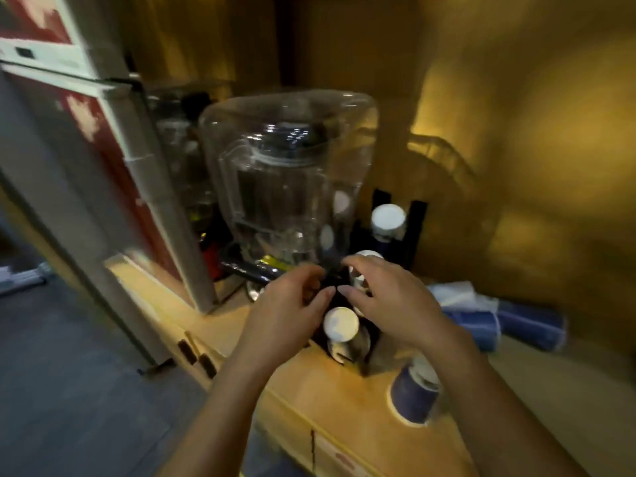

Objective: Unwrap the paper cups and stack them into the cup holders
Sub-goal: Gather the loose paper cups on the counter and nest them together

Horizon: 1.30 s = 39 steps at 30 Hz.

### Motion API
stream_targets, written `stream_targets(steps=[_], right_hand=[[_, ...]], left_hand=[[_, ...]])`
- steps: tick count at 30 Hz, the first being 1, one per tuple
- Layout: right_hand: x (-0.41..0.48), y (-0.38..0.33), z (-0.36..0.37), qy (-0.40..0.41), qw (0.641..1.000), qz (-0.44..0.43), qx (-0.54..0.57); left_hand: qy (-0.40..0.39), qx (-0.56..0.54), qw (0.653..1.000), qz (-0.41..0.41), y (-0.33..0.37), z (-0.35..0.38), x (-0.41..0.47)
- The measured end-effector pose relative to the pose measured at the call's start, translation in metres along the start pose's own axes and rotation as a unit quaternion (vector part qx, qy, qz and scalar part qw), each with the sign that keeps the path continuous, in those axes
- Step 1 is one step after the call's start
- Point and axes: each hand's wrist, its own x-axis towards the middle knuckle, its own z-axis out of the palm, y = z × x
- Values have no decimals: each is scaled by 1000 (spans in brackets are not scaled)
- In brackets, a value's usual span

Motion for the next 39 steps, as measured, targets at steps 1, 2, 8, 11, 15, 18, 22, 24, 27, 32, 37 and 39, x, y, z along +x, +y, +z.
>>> stream_targets(steps=[1, 2, 8, 11, 15, 18, 22, 24, 27, 32, 37, 39], right_hand=[[-8, 13, -9, 8, 1000, 16, -1], [-17, 27, -18, 17, 999, 33, -3], [-72, 109, -61, 46, 989, 139, -12], [-94, 148, -74, 46, 981, 189, -8], [-118, 196, -81, 30, 972, 234, 1], [-130, 228, -81, 24, 969, 246, 4], [-139, 258, -80, 28, 966, 256, 23], [-140, 265, -76, 22, 964, 264, 28], [-140, 273, -66, 18, 962, 271, 28], [-153, 281, -48, 10, 953, 303, 7], [-165, 284, -22, -45, 937, 345, 7], [-167, 284, -12, -84, 923, 375, 14]], left_hand=[[-12, -7, 1000, 13, 12, 13, 3], [-24, -9, 999, 30, 24, 26, 6], [-104, -7, 989, 107, 86, 111, 19], [-140, -4, 982, 125, 105, 149, 25], [-173, 21, 978, 115, 119, 189, 45], [-185, 40, 977, 93, 123, 213, 61], [-194, 64, 976, 76, 120, 233, 78], [-201, 79, 974, 64, 114, 238, 86], [-206, 100, 972, 52, 103, 245, 100], [-243, 123, 961, 48, 86, 262, 130], [-279, 148, 948, 29, 62, 282, 166], [-304, 178, 935, 32, 49, 291, 176]])
